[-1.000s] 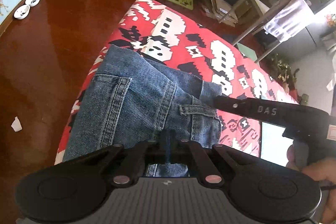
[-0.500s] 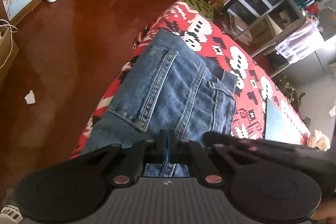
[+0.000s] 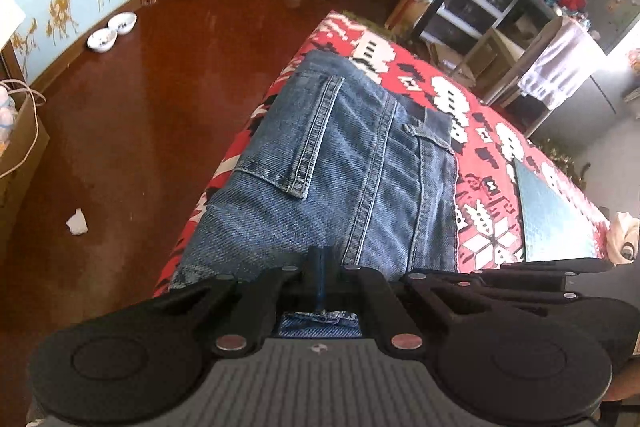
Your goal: Fold clothes
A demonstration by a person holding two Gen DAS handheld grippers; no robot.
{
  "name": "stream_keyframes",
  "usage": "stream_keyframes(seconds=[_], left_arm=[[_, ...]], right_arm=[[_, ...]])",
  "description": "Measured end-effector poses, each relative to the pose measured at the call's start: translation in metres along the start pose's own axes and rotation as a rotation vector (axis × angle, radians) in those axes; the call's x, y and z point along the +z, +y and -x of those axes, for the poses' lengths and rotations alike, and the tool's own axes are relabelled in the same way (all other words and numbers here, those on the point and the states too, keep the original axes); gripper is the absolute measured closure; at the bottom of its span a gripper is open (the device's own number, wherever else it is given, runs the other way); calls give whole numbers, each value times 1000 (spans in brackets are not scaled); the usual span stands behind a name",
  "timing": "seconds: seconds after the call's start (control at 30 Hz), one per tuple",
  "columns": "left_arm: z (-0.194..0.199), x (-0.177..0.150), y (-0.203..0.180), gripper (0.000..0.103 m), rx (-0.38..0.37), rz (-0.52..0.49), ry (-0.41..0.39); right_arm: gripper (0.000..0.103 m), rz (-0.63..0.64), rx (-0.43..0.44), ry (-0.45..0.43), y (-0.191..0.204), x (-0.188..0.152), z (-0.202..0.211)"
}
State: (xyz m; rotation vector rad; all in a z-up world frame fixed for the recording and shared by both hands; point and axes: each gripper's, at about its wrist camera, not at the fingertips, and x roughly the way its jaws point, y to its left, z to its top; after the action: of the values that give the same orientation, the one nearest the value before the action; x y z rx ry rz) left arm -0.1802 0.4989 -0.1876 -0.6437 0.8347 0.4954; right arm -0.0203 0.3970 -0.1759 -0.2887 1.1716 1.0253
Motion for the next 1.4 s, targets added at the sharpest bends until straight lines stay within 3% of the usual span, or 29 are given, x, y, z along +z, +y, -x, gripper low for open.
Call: stream_keyframes(seconds=[0.17, 0.37, 0.47, 0.5, 0.6, 0.67, 0.7, 0.77, 0.87, 1.0, 1.13, 1.27, 1.3, 1.4], left_arm=[[12, -23, -9, 100, 43, -139, -90], [38, -71, -8, 101, 58, -153, -208], [69, -92, -20, 101, 37, -178, -259], [81, -99, -25, 101, 33, -186, -276], [117, -115, -42, 99, 22, -191, -308], [140, -125, -51, 90, 16, -176, -313], [152, -130, -55, 86, 13, -168, -314], [171, -142, -64, 66, 20, -160, -329], [186, -160, -71, 58, 28, -160, -343], [193, -181, -75, 47, 53, -150, -337], [200, -198, -80, 36, 72, -154, -344], [206, -206, -77, 18, 106, -115, -358], [207, -207, -75, 18, 100, -101, -359], [209, -211, -74, 18, 99, -79, -353]], right_arm=[[103, 50, -18, -62, 3, -19, 11], [103, 72, -52, -183, 0, -58, 32], [101, 56, -74, -279, 0, -81, 53], [95, 54, -82, -303, 2, -88, 60], [94, 37, -90, -351, 7, -110, 92], [90, 35, -107, -371, 16, -129, 118], [88, 37, -120, -380, 21, -138, 132], [80, 40, -150, -384, 30, -154, 156], [67, 54, -148, -382, 45, -183, 189], [38, 54, -164, -421, 59, -215, 218], [21, 51, -178, -458, 69, -239, 231], [9, 56, -216, -491, 76, -257, 240], [2, 50, -222, -502, 76, -262, 243], [0, 35, -222, -517, 72, -272, 248]])
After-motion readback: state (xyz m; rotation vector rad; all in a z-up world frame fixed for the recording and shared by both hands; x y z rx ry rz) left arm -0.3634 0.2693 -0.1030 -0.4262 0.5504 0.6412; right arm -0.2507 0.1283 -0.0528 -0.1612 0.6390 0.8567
